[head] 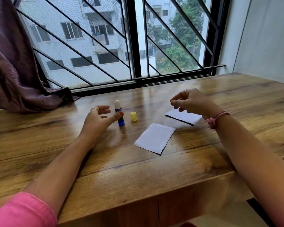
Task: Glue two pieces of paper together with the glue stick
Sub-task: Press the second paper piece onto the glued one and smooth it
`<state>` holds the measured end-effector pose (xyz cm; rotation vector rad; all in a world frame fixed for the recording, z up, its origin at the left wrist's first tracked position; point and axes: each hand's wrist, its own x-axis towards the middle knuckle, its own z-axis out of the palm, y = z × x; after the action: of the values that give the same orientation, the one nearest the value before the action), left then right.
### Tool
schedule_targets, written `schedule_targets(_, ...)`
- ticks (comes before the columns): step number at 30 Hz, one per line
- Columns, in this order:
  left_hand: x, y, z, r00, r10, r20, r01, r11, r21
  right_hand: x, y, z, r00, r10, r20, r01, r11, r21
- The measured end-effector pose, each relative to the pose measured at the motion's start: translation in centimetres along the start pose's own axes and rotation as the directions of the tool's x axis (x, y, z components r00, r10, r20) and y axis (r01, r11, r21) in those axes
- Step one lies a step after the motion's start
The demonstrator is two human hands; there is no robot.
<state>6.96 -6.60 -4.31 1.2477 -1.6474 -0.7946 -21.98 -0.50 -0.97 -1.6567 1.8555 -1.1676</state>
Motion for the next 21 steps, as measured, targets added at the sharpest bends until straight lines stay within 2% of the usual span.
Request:
schedule_targets(3,0.1,0.6,-0.6,0.969,0.079,-0.236,-0.081,0.997,-0.001,0.1,0.4,-1.1,0.999,0.004,-0.044,-0.005,1.0,-0.024)
schedule_targets(5,-0.2,1.3,-0.9,0.9,0.238,-0.366,-0.215,0.971,0.103,0.2,1.0,-2.0,0.998,0.047,-0.027,-0.049,0.997,-0.059)
schedule_targets(7,-0.8,1.8,-0.8,0.823,0.417,-0.386,-0.363,0.908,0.207,0.5,1.8,-2.7,0.995,0.1,0.003,-0.098,0.98,-0.175)
schedule_targets(10,-1.8,2.5,0.1,0.764,0.601,-0.235,-0.534,0.793,0.293,0.6,2.5,-3.2,0.984,0.176,0.02,-0.158,0.922,-0.353)
schedule_targets(14,-3.0,2.9,1.3,0.651,0.758,0.046,-0.723,0.6,0.344,0.2,2.4,-3.2,0.968,0.246,0.044,-0.207,0.886,-0.415)
schedule_targets(16,-3.4,2.8,1.8,0.611,0.767,0.197,-0.786,0.558,0.264,0.0,2.4,-2.9,0.963,0.261,0.067,-0.205,0.872,-0.444)
schedule_targets(18,-3.7,2.5,2.4,0.598,0.727,0.338,-0.8,0.57,0.189,0.0,2.4,-2.5,0.963,0.257,0.076,-0.196,0.87,-0.451)
schedule_targets(21,-3.7,2.0,3.1,0.6,0.665,0.446,-0.79,0.579,0.199,0.0,2.4,-2.3,0.961,0.264,0.085,-0.202,0.876,-0.439)
